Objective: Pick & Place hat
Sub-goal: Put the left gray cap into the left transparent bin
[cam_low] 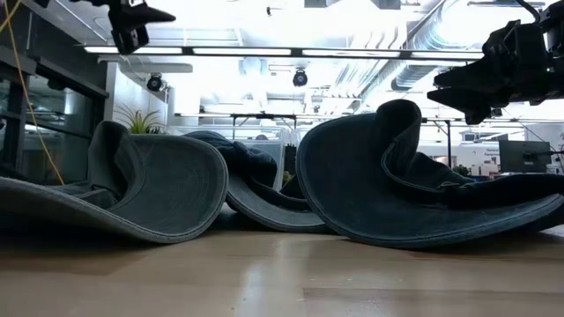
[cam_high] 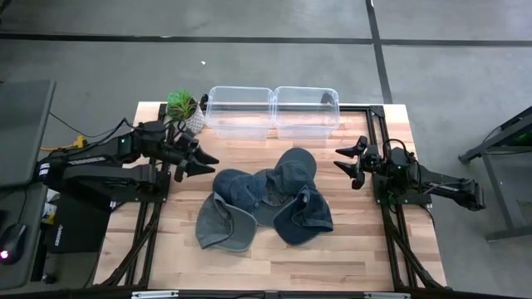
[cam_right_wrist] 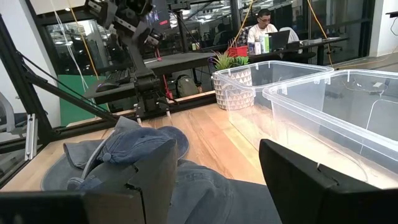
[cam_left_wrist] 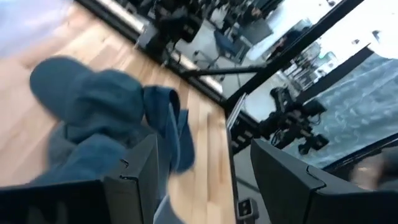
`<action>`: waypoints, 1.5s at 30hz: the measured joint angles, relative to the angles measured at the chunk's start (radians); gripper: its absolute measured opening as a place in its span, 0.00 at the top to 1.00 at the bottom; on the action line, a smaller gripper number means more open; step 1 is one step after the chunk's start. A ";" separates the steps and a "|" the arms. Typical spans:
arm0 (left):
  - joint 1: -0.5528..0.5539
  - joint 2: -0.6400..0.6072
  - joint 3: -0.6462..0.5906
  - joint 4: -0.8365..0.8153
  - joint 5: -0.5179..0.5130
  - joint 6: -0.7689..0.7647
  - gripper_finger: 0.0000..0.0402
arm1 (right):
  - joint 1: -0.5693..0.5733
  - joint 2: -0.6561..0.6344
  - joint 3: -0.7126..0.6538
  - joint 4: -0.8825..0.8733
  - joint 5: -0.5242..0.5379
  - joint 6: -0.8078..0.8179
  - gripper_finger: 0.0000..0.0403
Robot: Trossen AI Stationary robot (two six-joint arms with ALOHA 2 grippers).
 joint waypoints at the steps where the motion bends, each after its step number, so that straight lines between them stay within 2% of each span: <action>1: 0.000 0.001 0.000 -0.019 0.013 0.006 0.50 | 0.000 0.000 0.000 0.000 0.000 0.000 0.45; 9: 0.000 -0.001 0.001 -0.133 0.044 0.070 0.51 | 0.000 0.000 0.000 0.000 0.000 0.000 0.45; 20: -0.001 0.000 0.000 -0.148 0.082 0.132 0.59 | 0.000 0.000 0.000 0.000 0.000 0.000 0.45; 25: -0.001 0.008 0.000 -0.148 0.061 0.160 0.59 | 0.000 0.000 0.000 0.000 0.000 0.000 0.45; 30: -0.011 0.076 0.008 -0.169 0.037 0.212 0.59 | 0.000 0.000 0.000 0.000 0.000 0.000 0.45; 33: -0.053 0.151 0.087 -0.248 -0.036 0.273 0.59 | 0.000 0.000 0.000 0.000 0.000 0.000 0.45; 39: -0.159 0.348 0.349 -0.577 -0.272 0.431 0.59 | 0.000 0.000 0.000 0.001 0.000 0.000 0.45; 45: -0.245 0.506 0.504 -0.781 -0.317 0.552 0.59 | 0.000 0.000 0.000 0.001 0.000 0.000 0.45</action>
